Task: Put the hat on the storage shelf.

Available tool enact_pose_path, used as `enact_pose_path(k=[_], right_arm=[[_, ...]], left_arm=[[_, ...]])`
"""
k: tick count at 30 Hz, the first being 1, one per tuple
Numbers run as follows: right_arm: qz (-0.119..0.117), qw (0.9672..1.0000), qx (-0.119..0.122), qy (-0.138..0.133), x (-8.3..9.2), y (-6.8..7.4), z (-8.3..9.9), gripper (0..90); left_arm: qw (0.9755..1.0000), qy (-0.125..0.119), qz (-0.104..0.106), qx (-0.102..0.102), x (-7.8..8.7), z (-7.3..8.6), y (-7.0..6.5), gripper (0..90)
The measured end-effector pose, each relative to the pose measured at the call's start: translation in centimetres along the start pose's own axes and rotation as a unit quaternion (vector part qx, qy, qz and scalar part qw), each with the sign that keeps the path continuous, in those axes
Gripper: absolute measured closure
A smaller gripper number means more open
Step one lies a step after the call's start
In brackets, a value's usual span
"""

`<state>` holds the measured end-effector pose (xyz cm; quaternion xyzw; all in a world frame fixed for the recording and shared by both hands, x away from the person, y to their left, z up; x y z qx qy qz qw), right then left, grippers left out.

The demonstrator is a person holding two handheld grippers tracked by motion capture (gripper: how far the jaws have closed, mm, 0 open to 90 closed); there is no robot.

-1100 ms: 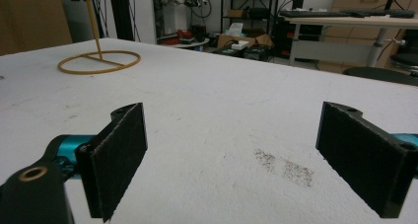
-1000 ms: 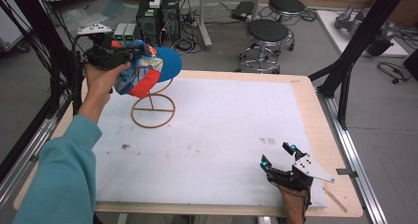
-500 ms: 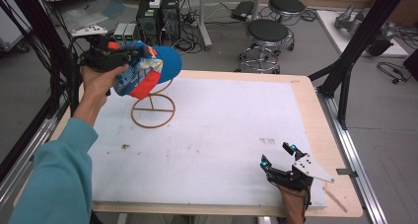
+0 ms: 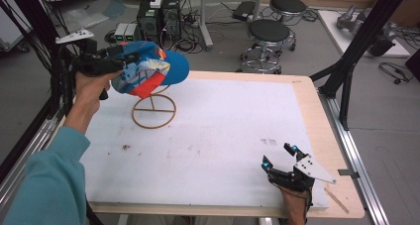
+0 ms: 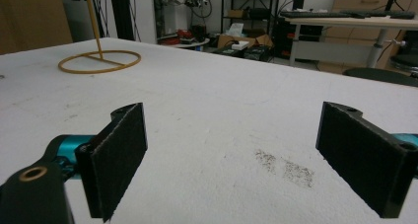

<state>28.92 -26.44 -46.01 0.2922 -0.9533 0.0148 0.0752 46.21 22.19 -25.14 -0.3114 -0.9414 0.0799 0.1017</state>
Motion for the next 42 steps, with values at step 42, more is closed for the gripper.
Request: enact_pose_path(k=[42], right_arm=[[0.006, 0.9999, 0.002, -0.011, 0.2, 0.0, 0.0, 11.0]], left_arm=[[0.9952, -0.035, -0.031, -0.086, 10.8, 21.8, -2.2, 10.6]])
Point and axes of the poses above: each handheld gripper's, and its own axes: x roughly backward along the jaws, z roughly out of its underside, y roughly to its left, the point moved 6 cm from there along -x, roughly forward along the jaws, and after that the axes turned 5 degrees about -z, right-handed, at the moved point
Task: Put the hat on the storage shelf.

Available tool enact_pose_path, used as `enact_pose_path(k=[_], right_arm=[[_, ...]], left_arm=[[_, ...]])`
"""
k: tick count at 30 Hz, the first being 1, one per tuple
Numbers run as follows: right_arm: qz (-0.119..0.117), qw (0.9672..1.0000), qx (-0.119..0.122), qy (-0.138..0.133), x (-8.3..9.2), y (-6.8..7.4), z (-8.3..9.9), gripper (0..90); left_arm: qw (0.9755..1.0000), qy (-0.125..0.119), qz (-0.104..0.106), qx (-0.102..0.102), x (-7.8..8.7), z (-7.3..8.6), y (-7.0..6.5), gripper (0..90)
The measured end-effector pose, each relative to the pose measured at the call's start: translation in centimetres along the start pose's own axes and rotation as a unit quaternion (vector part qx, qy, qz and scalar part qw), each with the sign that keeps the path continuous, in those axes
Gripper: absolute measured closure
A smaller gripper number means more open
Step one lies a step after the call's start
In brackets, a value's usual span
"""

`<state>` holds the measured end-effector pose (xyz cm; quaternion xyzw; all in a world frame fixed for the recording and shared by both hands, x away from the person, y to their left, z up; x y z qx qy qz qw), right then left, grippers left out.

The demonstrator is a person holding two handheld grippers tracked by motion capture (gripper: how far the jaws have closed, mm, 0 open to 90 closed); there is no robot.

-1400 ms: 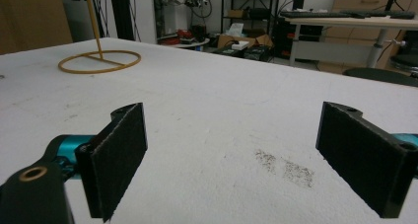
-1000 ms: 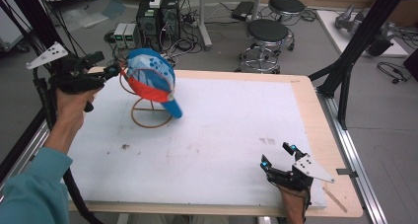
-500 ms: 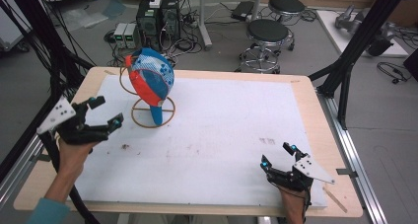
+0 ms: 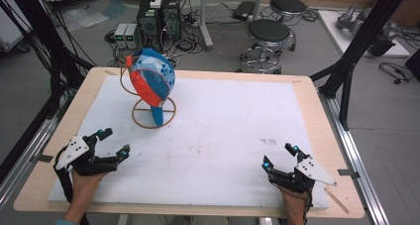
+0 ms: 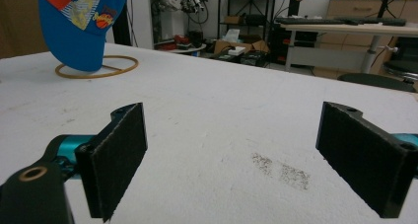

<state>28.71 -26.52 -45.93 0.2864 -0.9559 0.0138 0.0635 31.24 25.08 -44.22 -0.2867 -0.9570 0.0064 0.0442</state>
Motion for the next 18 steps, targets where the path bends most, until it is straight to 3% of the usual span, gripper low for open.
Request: enact_pose_path(k=[7, 18], right_arm=[[0.001, 1.0000, 0.000, -0.007, 0.1, 0.0, 0.0, 11.0], [0.000, 0.9999, 0.002, -0.012, 0.2, 0.0, 0.0, 11.0]], left_arm=[[0.9998, 0.018, -0.002, 0.001, -0.4, 1.5, -0.1, 10.6], [0.9999, 0.002, -0.007, -0.012, -0.1, 1.5, -0.3, 11.1]])
Point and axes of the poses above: each handheld gripper's, and its own axes: x roughly backward along the jaws, z roughly out of its underside, y roughly to its left, the point moved 6 cm from there along -x, roughly forward along the jaws, and after that the axes turned 5 degrees about -z, right-handed, at the moved point
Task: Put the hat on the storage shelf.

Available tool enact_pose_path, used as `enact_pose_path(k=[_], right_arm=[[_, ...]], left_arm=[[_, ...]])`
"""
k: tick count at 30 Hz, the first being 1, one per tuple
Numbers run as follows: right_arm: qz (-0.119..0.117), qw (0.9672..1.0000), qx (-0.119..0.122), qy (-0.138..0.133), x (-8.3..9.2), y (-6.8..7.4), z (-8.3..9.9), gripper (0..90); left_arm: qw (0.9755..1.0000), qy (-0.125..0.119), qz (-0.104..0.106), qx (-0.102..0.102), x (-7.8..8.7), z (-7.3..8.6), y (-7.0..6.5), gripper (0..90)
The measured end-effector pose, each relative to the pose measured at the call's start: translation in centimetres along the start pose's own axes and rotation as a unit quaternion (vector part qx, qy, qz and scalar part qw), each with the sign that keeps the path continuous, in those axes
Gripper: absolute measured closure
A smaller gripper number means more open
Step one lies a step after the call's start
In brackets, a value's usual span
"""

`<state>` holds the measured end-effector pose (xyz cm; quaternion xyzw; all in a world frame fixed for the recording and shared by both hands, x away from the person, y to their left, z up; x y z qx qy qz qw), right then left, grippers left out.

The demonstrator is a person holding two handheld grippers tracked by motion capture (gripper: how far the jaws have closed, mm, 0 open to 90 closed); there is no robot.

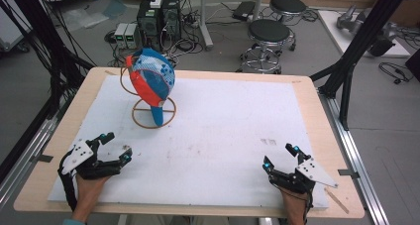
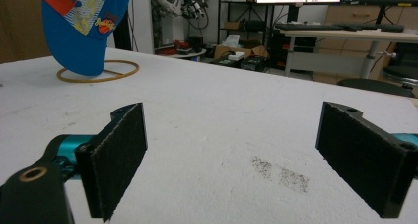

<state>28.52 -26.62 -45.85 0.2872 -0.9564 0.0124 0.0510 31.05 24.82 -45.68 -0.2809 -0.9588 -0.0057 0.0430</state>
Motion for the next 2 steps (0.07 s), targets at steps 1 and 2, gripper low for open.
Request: enact_pose_path(k=[1, 2], right_arm=[[-0.001, 1.0000, -0.002, -0.002, 0.03, -0.01, 0.00, 11.0], [0.000, 1.0000, -0.002, -0.003, 0.06, -0.08, -0.01, 11.0]], left_arm=[[1.0000, 0.000, 0.000, 0.002, 0.02, 0.00, 0.02, 11.1], [1.0000, -0.002, -0.001, 0.004, 0.03, -0.01, 0.05, 11.0]])
Point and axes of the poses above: each handheld gripper's, and its own axes: x roughly backward along the jaws, z roughly out of its underside, y roughly to its left, the point moved 6 cm from there along -x, roughly forward along the jaws, and after that the axes turned 5 degrees about -z, right-handed, at the moved point
